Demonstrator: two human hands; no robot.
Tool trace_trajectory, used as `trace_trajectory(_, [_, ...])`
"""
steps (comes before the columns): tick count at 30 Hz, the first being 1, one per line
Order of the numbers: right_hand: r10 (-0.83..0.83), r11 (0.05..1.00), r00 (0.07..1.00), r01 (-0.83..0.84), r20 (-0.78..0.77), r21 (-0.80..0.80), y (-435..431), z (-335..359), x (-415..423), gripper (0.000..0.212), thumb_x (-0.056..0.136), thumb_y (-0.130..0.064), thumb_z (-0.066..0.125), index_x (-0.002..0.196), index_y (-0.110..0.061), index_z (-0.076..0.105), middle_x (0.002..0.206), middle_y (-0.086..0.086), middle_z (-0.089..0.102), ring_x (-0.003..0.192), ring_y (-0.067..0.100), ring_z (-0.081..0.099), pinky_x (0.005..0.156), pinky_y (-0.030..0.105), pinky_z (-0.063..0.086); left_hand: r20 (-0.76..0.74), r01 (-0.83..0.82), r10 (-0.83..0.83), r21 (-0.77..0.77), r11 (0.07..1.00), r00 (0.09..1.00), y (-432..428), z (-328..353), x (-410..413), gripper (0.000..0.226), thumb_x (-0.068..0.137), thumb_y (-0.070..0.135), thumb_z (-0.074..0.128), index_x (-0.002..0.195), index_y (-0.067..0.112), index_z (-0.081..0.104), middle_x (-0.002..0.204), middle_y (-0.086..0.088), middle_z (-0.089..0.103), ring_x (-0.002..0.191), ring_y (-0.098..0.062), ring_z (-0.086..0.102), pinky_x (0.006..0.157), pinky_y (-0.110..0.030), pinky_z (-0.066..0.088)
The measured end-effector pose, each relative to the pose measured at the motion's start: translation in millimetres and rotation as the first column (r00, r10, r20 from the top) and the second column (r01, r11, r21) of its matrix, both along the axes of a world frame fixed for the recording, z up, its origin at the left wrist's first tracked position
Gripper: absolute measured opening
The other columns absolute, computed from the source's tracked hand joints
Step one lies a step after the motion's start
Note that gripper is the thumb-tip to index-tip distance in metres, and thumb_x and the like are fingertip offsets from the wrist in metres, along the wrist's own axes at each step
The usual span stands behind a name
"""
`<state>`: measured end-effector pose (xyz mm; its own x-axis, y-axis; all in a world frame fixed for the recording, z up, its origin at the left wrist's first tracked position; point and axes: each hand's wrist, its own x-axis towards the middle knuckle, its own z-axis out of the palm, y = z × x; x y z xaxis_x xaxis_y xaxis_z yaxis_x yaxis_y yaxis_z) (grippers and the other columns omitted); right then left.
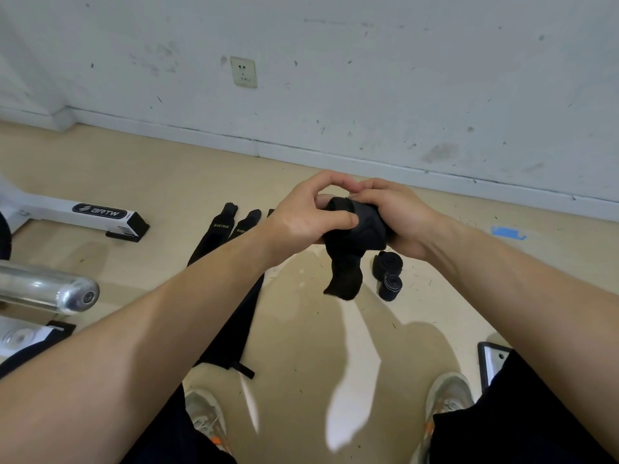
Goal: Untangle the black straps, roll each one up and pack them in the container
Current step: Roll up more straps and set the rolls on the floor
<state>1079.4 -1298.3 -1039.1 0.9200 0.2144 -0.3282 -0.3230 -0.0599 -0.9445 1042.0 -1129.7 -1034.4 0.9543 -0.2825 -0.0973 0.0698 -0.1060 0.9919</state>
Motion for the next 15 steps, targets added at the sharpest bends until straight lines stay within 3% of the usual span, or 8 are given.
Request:
trace_trajectory(4, [0.02,1.0,0.999,-0.02,-0.033,0.017,0,1,1,0.019,0.094,0.0,0.05,0.095,-0.014,0.064,0.095,0.015,0.066,0.085,0.029,0.059,0.071,0.038,0.049,0.001,-0.047,0.047,0.028,0.999,0.999,-3,-1,0,0.035,0.076,0.013,0.074,0.11,0.023,0.074,0.116,-0.008,0.072,0.107,-0.029,0.07,0.089,-0.053,0.061])
trace_trajectory(8, [-0.032,0.999,0.999,0.031,0.025,0.007,-3,5,2,0.016,0.102,-0.014,0.052,0.098,-0.018,0.067,0.096,0.009,0.065,0.084,0.026,0.058,0.065,0.031,0.048,-0.067,-0.117,0.114,-0.052,0.992,0.991,1,-1,5,0.028,0.086,0.004,0.071,0.111,0.016,0.075,0.104,-0.006,0.07,0.097,-0.023,0.07,0.077,-0.036,0.061])
trace_trajectory(11, [0.036,0.999,0.994,-0.038,0.101,0.023,-8,11,3,0.016,0.101,-0.025,0.056,0.104,-0.023,0.071,0.1,-0.001,0.067,0.087,0.023,0.061,0.077,0.036,0.05,-0.149,-0.214,0.193,-0.145,0.966,0.97,10,3,10,0.02,0.096,0.003,0.061,0.109,0.013,0.074,0.104,-0.011,0.071,0.105,-0.028,0.069,0.083,-0.042,0.062])
trace_trajectory(13, [0.134,0.99,0.981,-0.14,0.139,0.037,-8,11,2,0.017,0.097,-0.022,0.064,0.111,-0.023,0.072,0.102,-0.006,0.07,0.091,0.017,0.064,0.084,0.033,0.053,-0.189,-0.259,0.223,-0.197,0.946,0.956,15,4,11,0.019,0.099,0.005,0.057,0.104,0.009,0.075,0.101,-0.012,0.072,0.102,-0.03,0.069,0.088,-0.049,0.062])
trace_trajectory(15, [0.208,0.974,0.965,-0.219,0.158,0.058,-8,7,1,0.039,0.085,-0.015,0.077,0.123,-0.019,0.068,0.112,-0.002,0.069,0.099,0.016,0.068,0.087,0.034,0.057,-0.209,-0.272,0.228,-0.213,0.939,0.951,16,4,12,0.022,0.101,0.009,0.054,0.104,0.005,0.075,0.102,-0.012,0.071,0.096,-0.03,0.07,0.083,-0.048,0.063])
